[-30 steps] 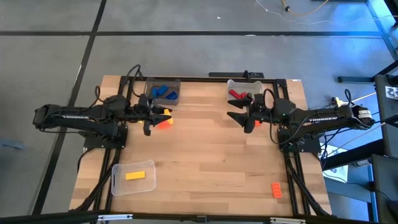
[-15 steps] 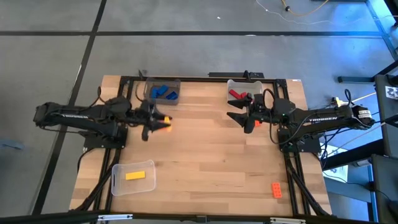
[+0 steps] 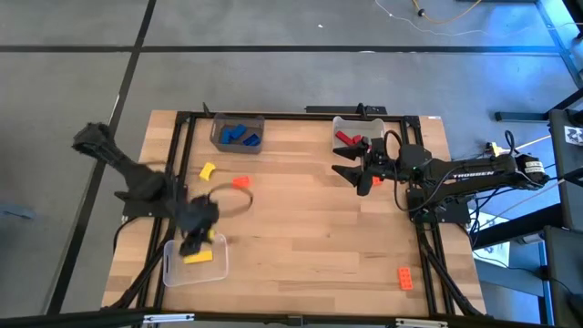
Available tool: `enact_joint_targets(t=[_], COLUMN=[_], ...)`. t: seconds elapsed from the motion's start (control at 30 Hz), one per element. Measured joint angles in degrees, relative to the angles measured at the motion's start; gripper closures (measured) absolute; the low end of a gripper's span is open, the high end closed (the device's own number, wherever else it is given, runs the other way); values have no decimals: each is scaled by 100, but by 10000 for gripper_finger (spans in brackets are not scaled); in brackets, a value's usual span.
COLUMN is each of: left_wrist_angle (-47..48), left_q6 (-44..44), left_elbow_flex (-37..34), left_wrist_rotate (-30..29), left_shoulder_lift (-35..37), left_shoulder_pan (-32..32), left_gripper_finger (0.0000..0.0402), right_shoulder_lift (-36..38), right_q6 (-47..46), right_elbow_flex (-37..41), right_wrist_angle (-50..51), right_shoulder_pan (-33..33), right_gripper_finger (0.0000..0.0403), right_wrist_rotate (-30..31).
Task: Sort & place blocks by color
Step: Put the yellow square block into the white transparent bin
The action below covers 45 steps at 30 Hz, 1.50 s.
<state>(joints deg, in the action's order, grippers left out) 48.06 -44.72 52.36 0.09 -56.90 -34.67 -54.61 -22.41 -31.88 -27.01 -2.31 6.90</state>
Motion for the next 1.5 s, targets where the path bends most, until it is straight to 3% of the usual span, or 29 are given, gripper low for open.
enact_joint_targets(t=[0.17,0.3,0.57,0.9,1.2,1.5], left_wrist_angle=[116,-69,-1704,-1826,-1826,-1824], left_q6=[-950,-1149,-978,-869,-869,-867], left_elbow_flex=[-137,-354,-981,-1008,-1008,-1008], left_wrist_rotate=[255,257,790,898,653,501], left_shoulder_lift=[-615,-1139,-1973,-2811,-2897,-2892], left_shoulder_pan=[-994,-1358,-1389,-1384,-1386,-1388], left_gripper_finger=[283,283,283,283,283,183], right_shoulder_lift=[0,-4,-4,-4,-4,-2], right_q6=[-2,-133,-147,-200,-200,-200], right_elbow_flex=[-2,-7,-7,-7,-7,-7], right_wrist_angle=[108,268,314,315,315,317], right_shoulder_pan=[0,0,0,0,0,1], right_gripper_finger=[73,73,73,73,73,73], right_wrist_rotate=[0,0,4,7,9,9])
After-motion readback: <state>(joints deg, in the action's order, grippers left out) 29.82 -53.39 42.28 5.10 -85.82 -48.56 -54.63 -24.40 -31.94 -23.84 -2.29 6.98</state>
